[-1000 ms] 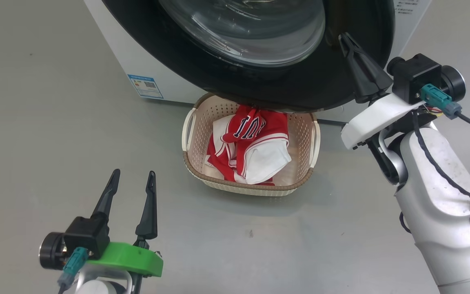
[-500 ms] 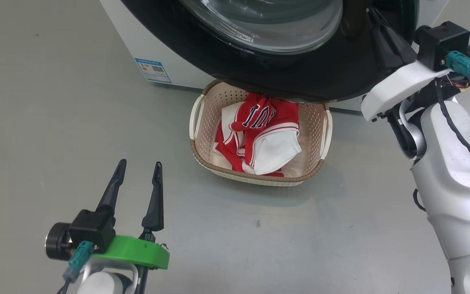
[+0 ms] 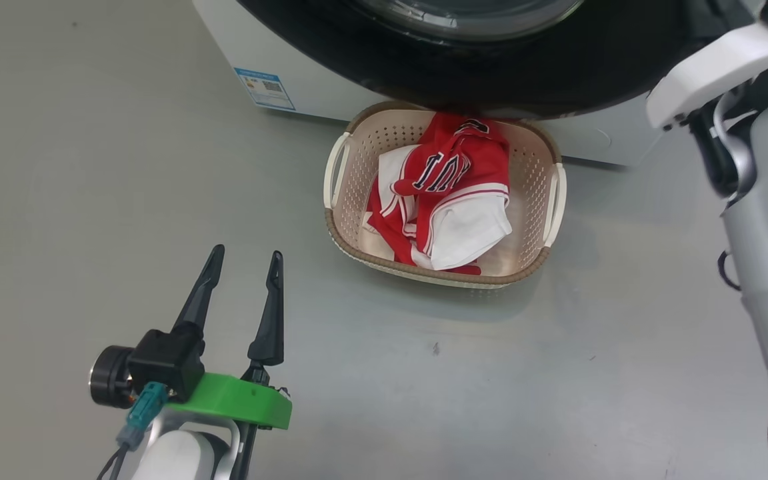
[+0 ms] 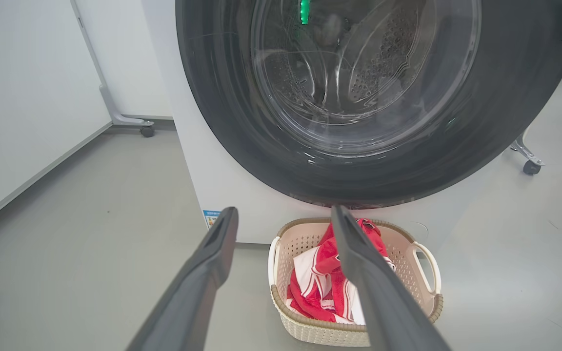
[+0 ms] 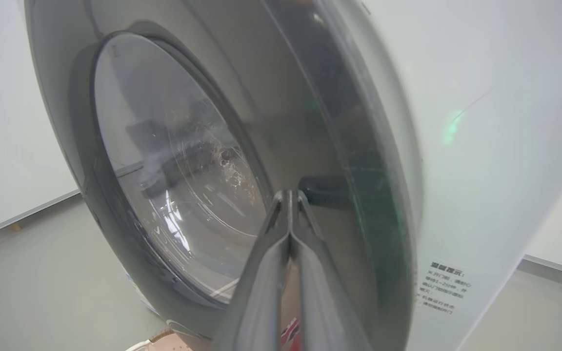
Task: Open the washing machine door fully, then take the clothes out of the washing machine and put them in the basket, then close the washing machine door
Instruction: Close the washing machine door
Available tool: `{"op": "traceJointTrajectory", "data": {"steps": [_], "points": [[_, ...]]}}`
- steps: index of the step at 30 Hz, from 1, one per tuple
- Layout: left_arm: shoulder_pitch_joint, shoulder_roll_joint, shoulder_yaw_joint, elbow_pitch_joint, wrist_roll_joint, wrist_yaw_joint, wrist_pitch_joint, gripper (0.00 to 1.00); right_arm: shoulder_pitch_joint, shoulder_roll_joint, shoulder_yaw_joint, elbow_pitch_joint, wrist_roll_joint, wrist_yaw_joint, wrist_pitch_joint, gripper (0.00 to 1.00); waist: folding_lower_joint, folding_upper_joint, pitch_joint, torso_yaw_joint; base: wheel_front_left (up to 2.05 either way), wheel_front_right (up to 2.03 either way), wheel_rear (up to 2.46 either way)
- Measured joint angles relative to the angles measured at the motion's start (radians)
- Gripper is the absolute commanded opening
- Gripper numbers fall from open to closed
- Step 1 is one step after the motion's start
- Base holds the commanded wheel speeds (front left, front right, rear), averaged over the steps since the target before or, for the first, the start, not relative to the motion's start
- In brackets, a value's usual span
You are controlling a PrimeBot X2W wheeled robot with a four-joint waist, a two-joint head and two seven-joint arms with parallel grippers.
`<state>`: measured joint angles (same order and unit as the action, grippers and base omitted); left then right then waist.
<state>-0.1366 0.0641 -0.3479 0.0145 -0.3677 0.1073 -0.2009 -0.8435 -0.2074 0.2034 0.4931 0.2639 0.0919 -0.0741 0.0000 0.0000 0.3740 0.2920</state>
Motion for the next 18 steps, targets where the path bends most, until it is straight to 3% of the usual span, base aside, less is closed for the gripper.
{"op": "traceJointTrajectory", "data": {"steps": [18], "points": [[-0.014,-0.011,-0.021,0.038,0.0,-0.008,-0.02,1.0,-0.126,-0.056,-0.037,0.109,0.008,-0.012,-0.017,0.0,0.0,0.0,0.022,0.045,0.0,0.0,0.0]]}}
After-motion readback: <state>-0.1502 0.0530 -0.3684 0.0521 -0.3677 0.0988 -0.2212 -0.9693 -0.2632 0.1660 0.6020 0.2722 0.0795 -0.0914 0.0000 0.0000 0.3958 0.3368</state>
